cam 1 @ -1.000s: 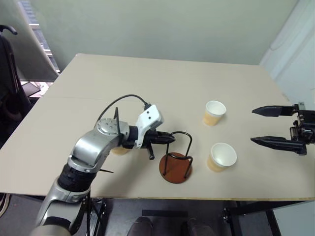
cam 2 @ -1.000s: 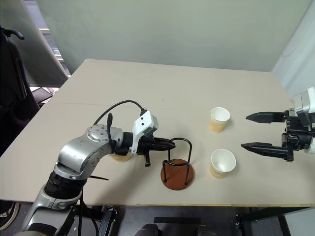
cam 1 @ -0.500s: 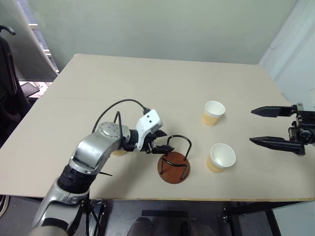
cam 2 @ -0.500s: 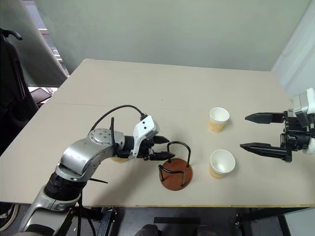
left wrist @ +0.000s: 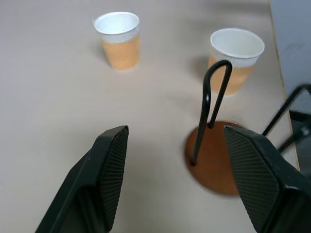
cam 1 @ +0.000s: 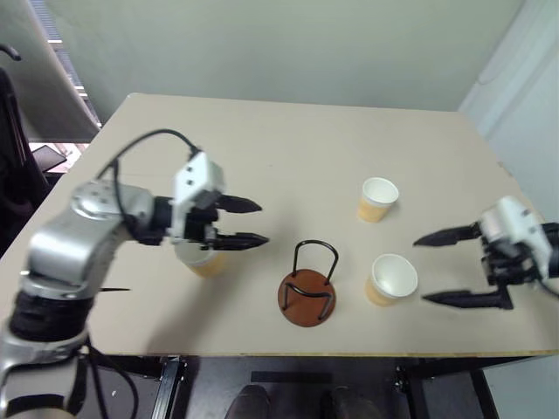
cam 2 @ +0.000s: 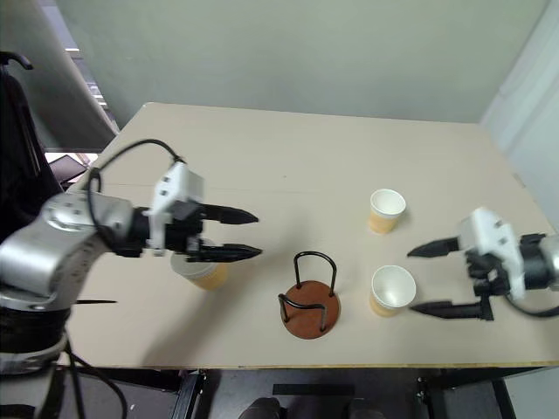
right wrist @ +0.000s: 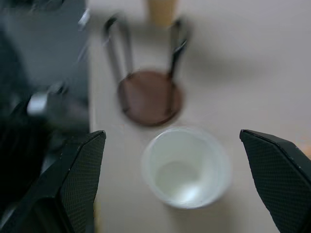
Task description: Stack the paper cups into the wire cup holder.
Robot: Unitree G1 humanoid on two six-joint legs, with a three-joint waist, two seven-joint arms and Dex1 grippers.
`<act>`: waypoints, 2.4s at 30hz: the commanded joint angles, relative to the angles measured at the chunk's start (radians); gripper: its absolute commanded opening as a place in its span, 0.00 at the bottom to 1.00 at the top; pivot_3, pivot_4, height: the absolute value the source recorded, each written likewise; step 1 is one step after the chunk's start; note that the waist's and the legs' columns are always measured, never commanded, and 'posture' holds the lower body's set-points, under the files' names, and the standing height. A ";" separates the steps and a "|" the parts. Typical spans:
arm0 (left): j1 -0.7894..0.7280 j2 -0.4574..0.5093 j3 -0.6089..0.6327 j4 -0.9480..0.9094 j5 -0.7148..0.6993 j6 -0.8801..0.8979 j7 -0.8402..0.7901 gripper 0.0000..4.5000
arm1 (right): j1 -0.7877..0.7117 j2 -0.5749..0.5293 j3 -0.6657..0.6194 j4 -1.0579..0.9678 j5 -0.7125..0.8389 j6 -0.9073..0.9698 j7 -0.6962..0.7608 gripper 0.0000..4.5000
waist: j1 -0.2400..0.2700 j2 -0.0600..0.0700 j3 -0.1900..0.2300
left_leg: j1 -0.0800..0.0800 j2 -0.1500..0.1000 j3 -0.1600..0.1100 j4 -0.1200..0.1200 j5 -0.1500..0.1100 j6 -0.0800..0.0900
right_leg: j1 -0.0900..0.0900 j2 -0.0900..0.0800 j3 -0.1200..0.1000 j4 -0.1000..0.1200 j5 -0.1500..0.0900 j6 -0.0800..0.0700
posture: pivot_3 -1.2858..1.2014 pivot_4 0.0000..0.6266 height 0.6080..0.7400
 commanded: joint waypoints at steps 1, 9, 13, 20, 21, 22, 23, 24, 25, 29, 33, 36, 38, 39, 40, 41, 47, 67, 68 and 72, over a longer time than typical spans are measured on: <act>0.138 0.096 0.165 -0.057 -0.096 -0.030 -0.151 0.74 | -0.024 0.002 0.075 -0.058 -0.055 -0.017 -0.034 1.00 | -0.009 0.000 0.000 | 0.000 0.000 -0.002 -0.001 0.000 0.000 | -0.001 -0.001 0.001 0.000 0.000 0.000 | 0.52 0.24 1.00; 0.332 0.101 0.324 -0.108 -0.144 -0.070 -0.127 0.74 | -0.088 0.069 0.269 -0.011 -0.179 -0.055 -0.051 1.00 | -0.011 0.000 0.000 | -0.001 0.001 -0.005 -0.004 0.000 0.001 | -0.006 -0.001 0.015 0.001 0.000 -0.001 | 0.52 0.24 1.00; 0.350 0.095 0.332 -0.142 -0.175 -0.061 -0.085 0.74 | -0.118 0.093 0.337 0.032 -0.234 -0.084 -0.035 1.00 | -0.013 -0.001 -0.001 | -0.001 0.001 -0.004 -0.004 -0.001 0.001 | -0.007 -0.001 0.017 0.002 0.000 0.000 | 0.52 0.24 1.00; 0.382 0.125 0.378 -0.146 -0.191 -0.060 -0.051 0.75 | -0.165 0.102 0.391 0.085 -0.309 -0.153 0.001 0.55 | -0.024 -0.001 -0.001 | -0.002 0.001 -0.002 -0.005 -0.001 0.000 | -0.010 0.000 0.019 0.003 0.000 -0.001 | 0.52 0.24 1.00; 0.386 0.131 0.386 -0.139 -0.189 -0.064 -0.049 0.75 | -0.170 0.102 0.389 0.087 -0.310 -0.156 0.006 0.47 | -0.026 -0.001 -0.001 | -0.002 0.001 -0.002 -0.006 -0.001 0.000 | -0.010 0.000 0.019 0.003 0.000 -0.001 | 0.52 0.24 1.00; 0.390 0.139 0.396 -0.130 -0.187 -0.068 -0.051 0.75 | -0.171 0.096 0.382 0.084 -0.305 -0.160 0.017 0.39 | -0.026 -0.001 -0.001 | -0.002 0.001 -0.002 -0.006 -0.001 0.000 | -0.011 0.000 0.019 0.003 0.000 -0.001 | 0.52 0.24 1.00; 0.393 0.147 0.403 -0.123 -0.185 -0.072 -0.054 0.75 | -0.171 0.090 0.373 0.079 -0.297 -0.163 0.027 0.30 | -0.026 -0.001 -0.001 | -0.002 0.001 -0.001 -0.006 -0.001 0.000 | -0.011 0.000 0.019 0.003 0.001 -0.001 | 0.52 0.24 1.00; 0.395 0.151 0.406 -0.117 -0.185 -0.074 -0.057 0.75 | -0.178 0.086 0.359 0.075 -0.283 -0.163 0.037 0.22 | -0.026 -0.001 -0.001 | -0.002 0.001 -0.001 -0.006 -0.001 0.000 | -0.011 0.000 0.019 0.003 0.001 -0.001 | 0.52 0.24 1.00; 0.396 0.154 0.407 -0.113 -0.185 -0.076 -0.058 0.75 | -0.188 0.085 0.344 0.072 -0.267 -0.160 0.044 0.14 | -0.026 -0.001 -0.001 | -0.002 0.001 -0.001 -0.006 -0.001 0.000 | -0.011 0.000 0.019 0.003 0.000 -0.001 | 0.52 0.24 1.00; 0.396 0.154 0.393 -0.105 -0.184 -0.087 -0.053 0.75 | -0.266 0.084 0.263 0.048 -0.149 -0.106 0.079 0.00 | -0.028 -0.001 0.000 | -0.003 0.001 0.000 -0.006 -0.001 0.000 | -0.013 0.000 0.021 0.003 0.001 -0.001 | 0.52 0.24 1.00; 0.389 0.148 0.376 -0.104 -0.188 -0.093 -0.047 0.75 | -0.383 0.082 0.207 0.050 -0.064 -0.070 0.104 0.00 | -0.028 -0.001 0.000 | -0.003 0.001 0.000 -0.007 0.000 -0.001 | -0.013 0.001 0.021 0.003 0.000 -0.003 | 0.52 0.24 1.00; 0.384 0.148 0.365 -0.100 -0.188 -0.099 -0.045 0.75 | -0.516 0.108 0.201 0.070 -0.020 -0.048 0.104 0.00 | -0.030 -0.001 0.000 | -0.003 0.001 0.001 -0.007 0.000 -0.001 | -0.015 0.001 0.021 0.004 0.000 -0.003 | 0.52 0.24 1.00; 0.380 0.146 0.354 -0.098 -0.186 -0.104 -0.043 0.75 | -0.613 0.162 0.232 0.045 0.018 -0.014 0.083 0.00 | -0.031 -0.001 0.000 | -0.003 0.001 0.001 -0.008 0.000 -0.001 | -0.016 0.001 0.021 0.004 -0.001 -0.004 | 0.52 0.24 1.00; 0.378 0.145 0.347 -0.098 -0.184 -0.106 -0.042 0.75 | -0.647 0.189 0.253 0.030 0.026 -0.003 0.074 0.00 | -0.033 -0.001 0.000 | -0.003 0.001 0.001 -0.009 0.000 -0.001 | -0.016 0.001 0.021 0.005 -0.001 -0.004 | 0.52 0.24 1.00; 0.375 0.143 0.340 -0.098 -0.184 -0.108 -0.039 0.75 | -0.674 0.219 0.279 0.015 0.027 0.004 0.069 0.00 | -0.034 -0.001 0.000 | -0.003 0.001 0.001 -0.010 0.000 -0.002 | -0.017 0.001 0.021 0.005 -0.001 -0.004 | 0.52 0.24 1.00; 0.372 0.142 0.333 -0.099 -0.184 -0.109 -0.037 0.75 | -0.688 0.241 0.300 0.005 0.023 0.009 0.068 0.00 | -0.035 -0.001 0.000 | -0.003 0.001 0.001 -0.010 0.000 -0.002 | -0.017 0.002 0.021 0.005 -0.001 -0.004 | 0.52 0.24 1.00; 0.377 0.145 0.329 -0.110 -0.195 -0.109 -0.033 0.75 | -0.707 0.296 0.404 -0.008 -0.047 -0.021 0.097 0.00 | -0.034 -0.001 0.000 | -0.005 0.001 -0.001 -0.010 0.001 -0.003 | -0.019 0.001 0.021 0.005 -0.001 -0.004 | 0.52 0.24 1.00; 0.438 0.153 0.374 -0.161 -0.218 -0.086 -0.005 0.75 | -0.676 0.351 0.481 0.062 -0.185 -0.166 0.161 0.20 | -0.036 -0.001 -0.001 | -0.004 0.001 -0.001 -0.010 0.001 -0.003 | -0.018 0.001 0.021 0.006 -0.001 -0.004 | 0.52 0.24 1.00; 0.438 0.153 0.373 -0.162 -0.218 -0.086 -0.005 0.75 | -0.677 0.353 0.482 0.062 -0.187 -0.166 0.160 0.30 | -0.036 -0.001 -0.001 | -0.004 0.001 -0.001 -0.010 0.001 -0.003 | -0.018 0.001 0.021 0.006 -0.001 -0.004 | 0.52 0.24 1.00; 0.437 0.153 0.370 -0.161 -0.217 -0.087 -0.003 0.75 | -0.682 0.359 0.484 0.069 -0.198 -0.165 0.158 0.59 | -0.036 -0.001 -0.001 | -0.004 0.002 -0.001 -0.010 0.001 -0.003 | -0.018 0.001 0.021 0.006 -0.001 -0.004 | 0.52 0.24 1.00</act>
